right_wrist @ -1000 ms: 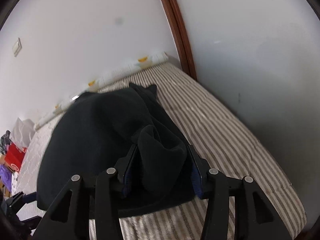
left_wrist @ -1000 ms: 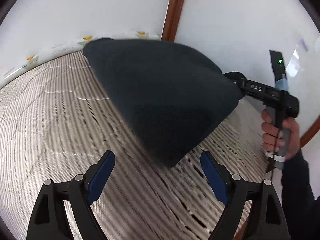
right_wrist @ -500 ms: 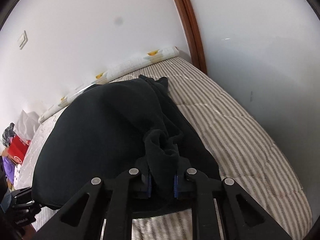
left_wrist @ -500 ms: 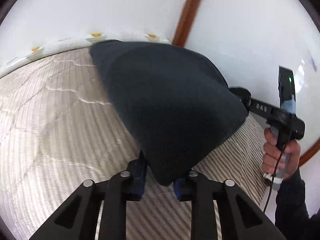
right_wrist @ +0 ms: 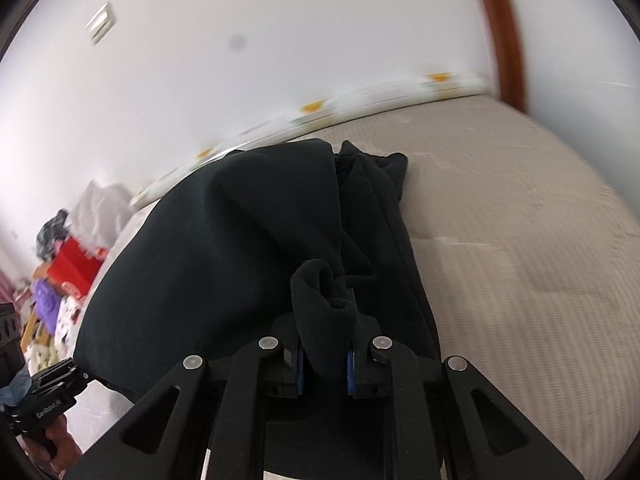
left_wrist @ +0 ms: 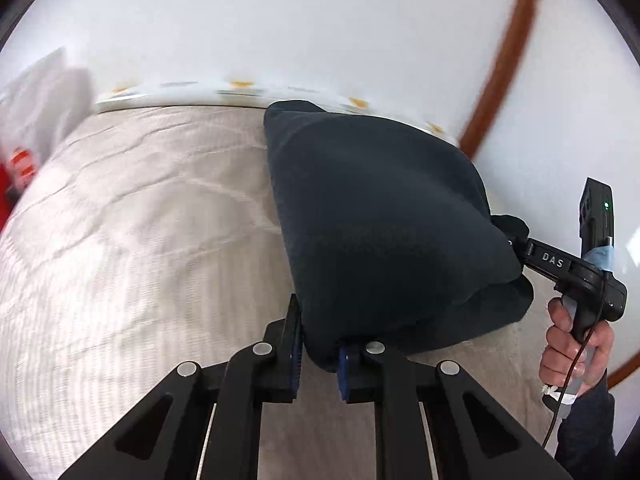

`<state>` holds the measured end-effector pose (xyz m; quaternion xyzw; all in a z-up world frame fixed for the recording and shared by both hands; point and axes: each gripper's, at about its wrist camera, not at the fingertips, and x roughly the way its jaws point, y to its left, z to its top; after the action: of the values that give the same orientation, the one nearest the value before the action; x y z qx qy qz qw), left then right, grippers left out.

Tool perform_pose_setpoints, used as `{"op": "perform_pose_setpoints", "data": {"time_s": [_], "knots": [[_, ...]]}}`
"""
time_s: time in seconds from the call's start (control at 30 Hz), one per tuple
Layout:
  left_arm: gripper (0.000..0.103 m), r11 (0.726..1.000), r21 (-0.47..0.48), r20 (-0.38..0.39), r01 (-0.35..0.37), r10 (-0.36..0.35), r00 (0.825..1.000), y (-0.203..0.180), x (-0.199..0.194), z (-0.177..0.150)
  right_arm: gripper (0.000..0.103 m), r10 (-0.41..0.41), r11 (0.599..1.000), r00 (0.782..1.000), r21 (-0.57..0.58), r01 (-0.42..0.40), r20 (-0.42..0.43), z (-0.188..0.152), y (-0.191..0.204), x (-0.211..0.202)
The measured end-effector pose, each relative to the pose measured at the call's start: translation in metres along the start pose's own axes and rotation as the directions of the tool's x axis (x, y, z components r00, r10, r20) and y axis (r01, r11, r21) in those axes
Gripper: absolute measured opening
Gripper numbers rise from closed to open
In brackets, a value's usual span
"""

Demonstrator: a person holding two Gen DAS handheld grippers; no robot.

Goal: Fold small clothes

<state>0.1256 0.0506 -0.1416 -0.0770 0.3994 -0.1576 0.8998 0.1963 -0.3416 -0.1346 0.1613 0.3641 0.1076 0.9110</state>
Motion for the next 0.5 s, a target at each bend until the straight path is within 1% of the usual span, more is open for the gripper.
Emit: {"op": "perform_pose_setpoints", "data": {"time_s": [0.1, 0.17, 0.2, 0.27, 0.37, 0.43, 0.47, 0.5], "knots": [[0.013, 0.999, -0.036, -0.002, -0.034, 0.034, 0.999, 0.026, -0.01, -0.009, 0.014, 0.051, 0.998, 0.999, -0.032, -0.051, -0.019, -0.004, 0.031, 0.014], [0.014, 0.998, -0.054, -0.032, -0.03, 0.028, 0.999, 0.038, -0.011, -0.015, 0.014, 0.064, 0.996, 0.998, -0.068, -0.065, -0.016, -0.008, 0.048, 0.013], [0.014, 0.998, -0.055, -0.045, -0.02, 0.017, 0.999, 0.039, -0.01, -0.017, 0.014, 0.072, 0.994, 0.997, -0.088, -0.072, 0.006, -0.011, 0.053, 0.007], [0.016, 0.999, -0.041, -0.051, -0.003, 0.001, 0.999, 0.035, -0.004, -0.017, 0.014, 0.097, 0.991, 0.994, -0.094, -0.092, 0.05, -0.015, 0.051, -0.013], [0.02, 1.0, 0.007, -0.042, 0.009, -0.009, 0.999, 0.029, -0.006, -0.019, 0.014, 0.123, 0.992, 0.988, -0.037, -0.12, 0.09, -0.022, 0.029, -0.038], [0.024, 0.998, 0.063, -0.035, -0.012, 0.014, 0.999, 0.021, -0.001, -0.014, 0.014, 0.101, 0.995, 0.992, -0.026, -0.1, 0.075, -0.027, 0.024, -0.04], [0.024, 0.995, 0.089, -0.038, -0.033, 0.036, 0.999, 0.02, 0.003, -0.013, 0.014, 0.095, 0.995, 0.994, -0.033, -0.093, 0.052, -0.028, 0.023, -0.036], [0.025, 0.993, 0.11, -0.038, -0.052, 0.056, 0.998, 0.022, -0.002, -0.012, 0.015, 0.078, 0.996, 0.996, -0.043, -0.076, 0.034, -0.031, 0.023, -0.035]]}}
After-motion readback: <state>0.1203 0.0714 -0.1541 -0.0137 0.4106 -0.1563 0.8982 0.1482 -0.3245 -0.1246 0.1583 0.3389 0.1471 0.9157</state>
